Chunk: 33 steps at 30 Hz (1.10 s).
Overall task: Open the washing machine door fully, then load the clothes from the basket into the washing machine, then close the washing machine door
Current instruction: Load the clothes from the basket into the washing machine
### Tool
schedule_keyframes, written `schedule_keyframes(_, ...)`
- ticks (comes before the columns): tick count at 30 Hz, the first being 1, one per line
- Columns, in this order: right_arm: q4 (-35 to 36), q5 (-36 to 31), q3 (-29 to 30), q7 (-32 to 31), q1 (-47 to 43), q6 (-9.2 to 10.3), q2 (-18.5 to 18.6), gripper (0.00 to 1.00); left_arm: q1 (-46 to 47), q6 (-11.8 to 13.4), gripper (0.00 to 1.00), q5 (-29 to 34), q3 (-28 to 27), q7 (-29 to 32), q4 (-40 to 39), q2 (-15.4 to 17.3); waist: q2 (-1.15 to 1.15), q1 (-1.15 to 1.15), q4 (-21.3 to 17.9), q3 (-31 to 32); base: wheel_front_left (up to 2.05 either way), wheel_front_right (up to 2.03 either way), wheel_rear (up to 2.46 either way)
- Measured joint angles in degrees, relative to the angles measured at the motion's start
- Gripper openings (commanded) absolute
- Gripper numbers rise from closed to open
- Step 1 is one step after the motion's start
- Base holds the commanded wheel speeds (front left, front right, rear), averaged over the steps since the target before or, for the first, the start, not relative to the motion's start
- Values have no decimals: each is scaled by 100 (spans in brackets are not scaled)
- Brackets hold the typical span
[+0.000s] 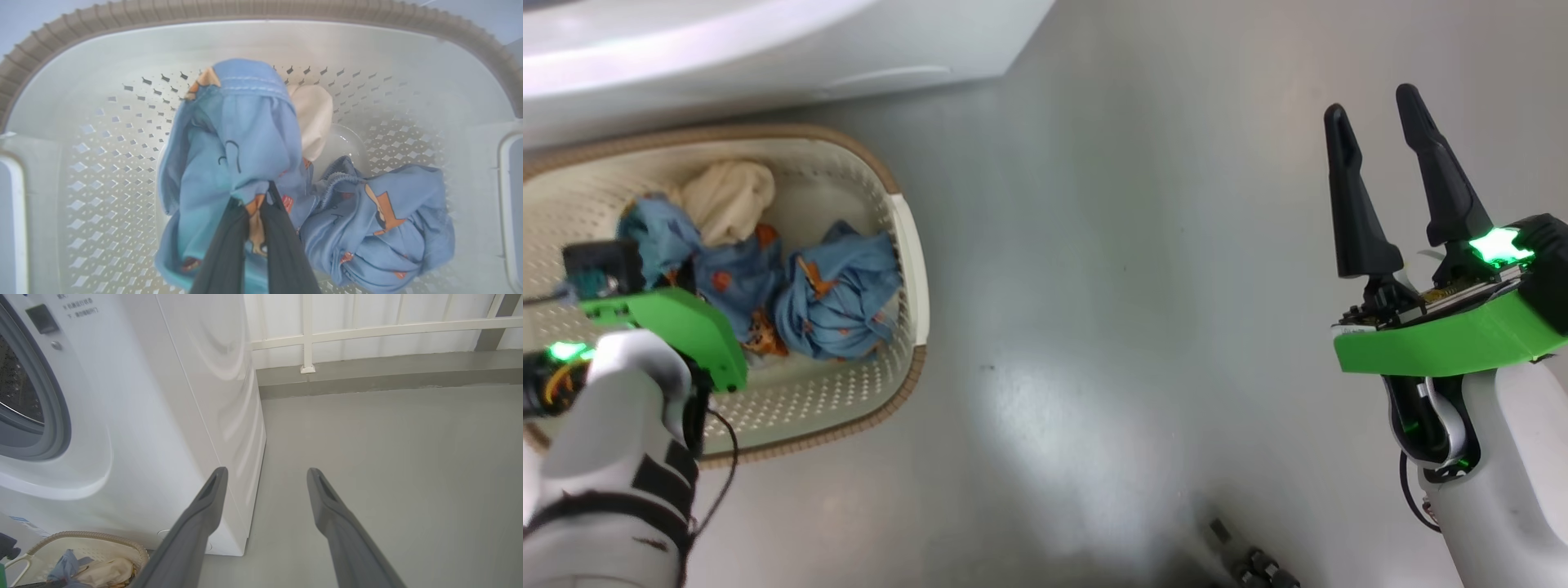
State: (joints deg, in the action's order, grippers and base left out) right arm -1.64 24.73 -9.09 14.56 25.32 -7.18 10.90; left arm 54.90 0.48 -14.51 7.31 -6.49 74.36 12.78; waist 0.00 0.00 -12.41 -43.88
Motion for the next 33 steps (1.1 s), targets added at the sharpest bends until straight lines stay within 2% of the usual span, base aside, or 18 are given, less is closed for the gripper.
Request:
schedule_keyframes(7,-124,0,-14,0,-186,0,10,100,-506,-250,0,-286,-165,-580,3,-199,0,0,124,557,0,0,0)
schedule_keyframes(14,-258,0,-5,0,-517,0,56,100,-984,-413,0,-369,-172,-772,-133,-337,0,0,257,1208,0,0,0)
schedule_keyframes(24,-415,0,130,-1,-1237,0,111,100,-2196,-449,0,-348,-350,-773,-1551,-442,0,-1,457,2227,0,0,0)
schedule_keyframes(33,-505,-2,215,-1,-1793,0,152,100,-3268,-456,0,-34,-599,-773,-2797,-472,0,-1,653,3096,0,0,0)
